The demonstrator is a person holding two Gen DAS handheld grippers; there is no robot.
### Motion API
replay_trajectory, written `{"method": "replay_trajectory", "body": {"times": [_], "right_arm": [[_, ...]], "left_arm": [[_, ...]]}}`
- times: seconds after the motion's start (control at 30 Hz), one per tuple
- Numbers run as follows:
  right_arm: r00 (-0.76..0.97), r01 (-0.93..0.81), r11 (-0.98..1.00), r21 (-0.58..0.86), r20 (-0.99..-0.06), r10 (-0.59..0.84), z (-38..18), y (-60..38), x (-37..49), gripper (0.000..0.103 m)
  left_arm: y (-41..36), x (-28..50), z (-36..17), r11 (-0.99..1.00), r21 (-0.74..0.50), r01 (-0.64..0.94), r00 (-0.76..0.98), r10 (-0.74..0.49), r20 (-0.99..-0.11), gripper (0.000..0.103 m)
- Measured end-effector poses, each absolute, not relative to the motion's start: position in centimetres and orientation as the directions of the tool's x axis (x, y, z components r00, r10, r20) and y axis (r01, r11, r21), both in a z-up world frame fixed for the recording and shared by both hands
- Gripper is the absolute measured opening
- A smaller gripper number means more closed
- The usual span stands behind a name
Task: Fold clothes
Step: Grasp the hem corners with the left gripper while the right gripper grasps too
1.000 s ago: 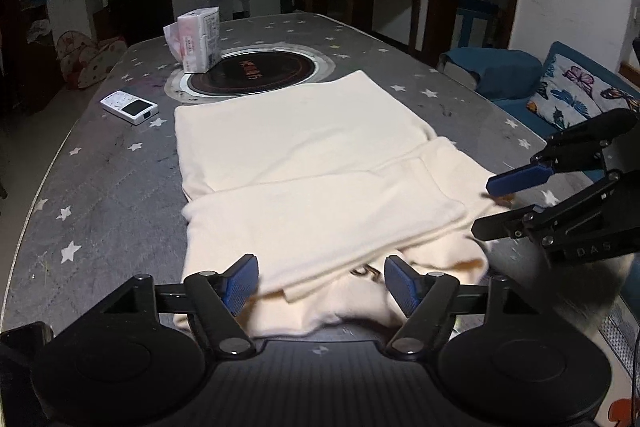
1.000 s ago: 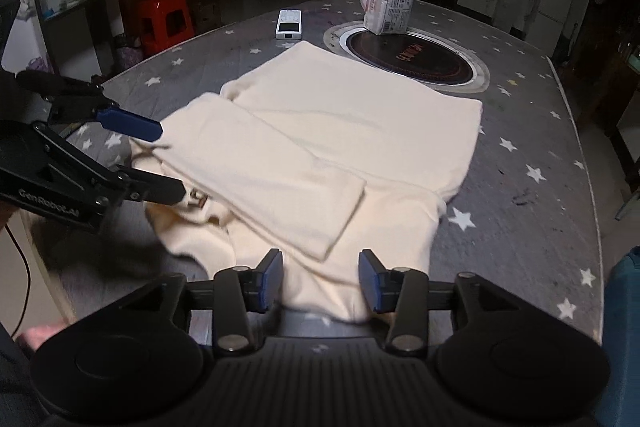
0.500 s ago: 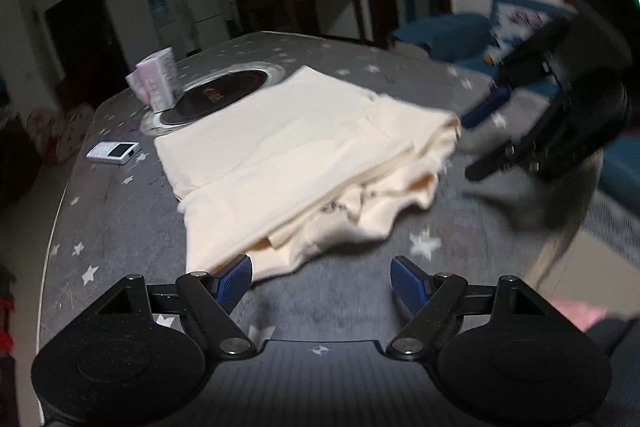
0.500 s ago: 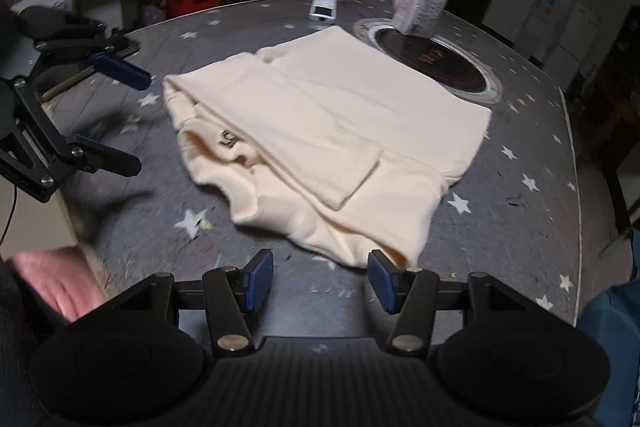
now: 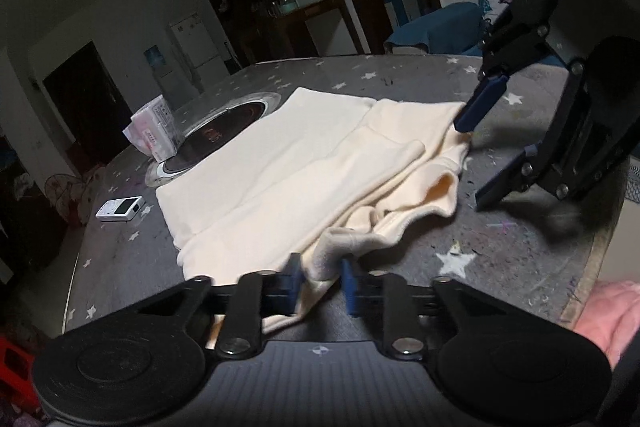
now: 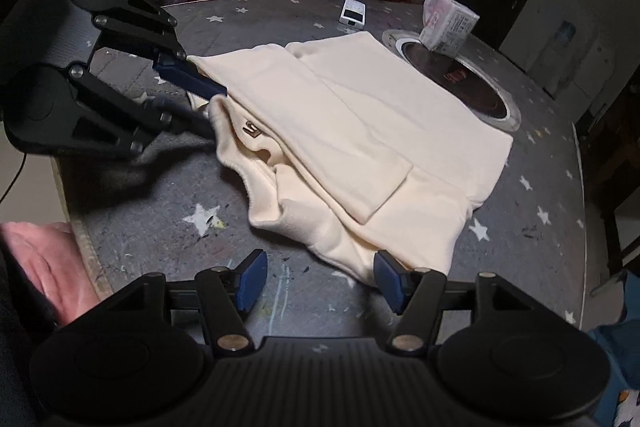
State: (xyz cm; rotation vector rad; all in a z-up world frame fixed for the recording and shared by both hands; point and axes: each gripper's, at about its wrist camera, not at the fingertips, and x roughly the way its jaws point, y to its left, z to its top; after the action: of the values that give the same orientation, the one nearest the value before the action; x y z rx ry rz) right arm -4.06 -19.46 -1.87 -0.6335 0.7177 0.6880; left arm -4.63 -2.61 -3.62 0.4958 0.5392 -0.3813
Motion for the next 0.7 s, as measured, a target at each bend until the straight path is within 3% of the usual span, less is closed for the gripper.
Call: {"method": "replay_trajectory", "body": {"times": [0.3, 0.4, 0.57, 0.6, 0.7], "right_arm": [[0.587, -0.771, 0.538, -0.342, -0.71, 0.39, -2.4, -18.1, -3.0, 0.063], [0.593, -0.777, 0.517, -0.36, -0.695, 0.408, -2.6, -17.5, -2.3, 0.06], [0.558, -0.794, 0.522, -0.31, -0.712, 0.426, -2.5, -17.0, -0.5, 0.026], [0.545, -0.799, 0.528, -0.287, -0.718, 0.433, -2.3, -17.1, -0.1, 0.025], [0.506, -0.805, 0.554, -0.213, -0.733, 0.454, -1.8, -17.5, 1.1, 0.018]], "left_arm": [[-0.6, -0.9, -1.5, 0.883, 0.177, 0.434, 0.769, -0.261, -0.583, 0.012], [-0.3, 0.2, -1.2, 0.887, 0.151, 0.436, 0.761, -0.274, -0.589, 0.012], [0.7, 0.8, -1.2, 0.887, 0.106, 0.45, 0.735, -0.3, -0.608, 0.016], [0.9, 0.8, -1.2, 0.885, 0.101, 0.455, 0.731, -0.306, -0.61, 0.018], [1.4, -0.5, -1.2, 0.87, 0.129, 0.476, 0.734, -0.312, -0.604, 0.041]]}}
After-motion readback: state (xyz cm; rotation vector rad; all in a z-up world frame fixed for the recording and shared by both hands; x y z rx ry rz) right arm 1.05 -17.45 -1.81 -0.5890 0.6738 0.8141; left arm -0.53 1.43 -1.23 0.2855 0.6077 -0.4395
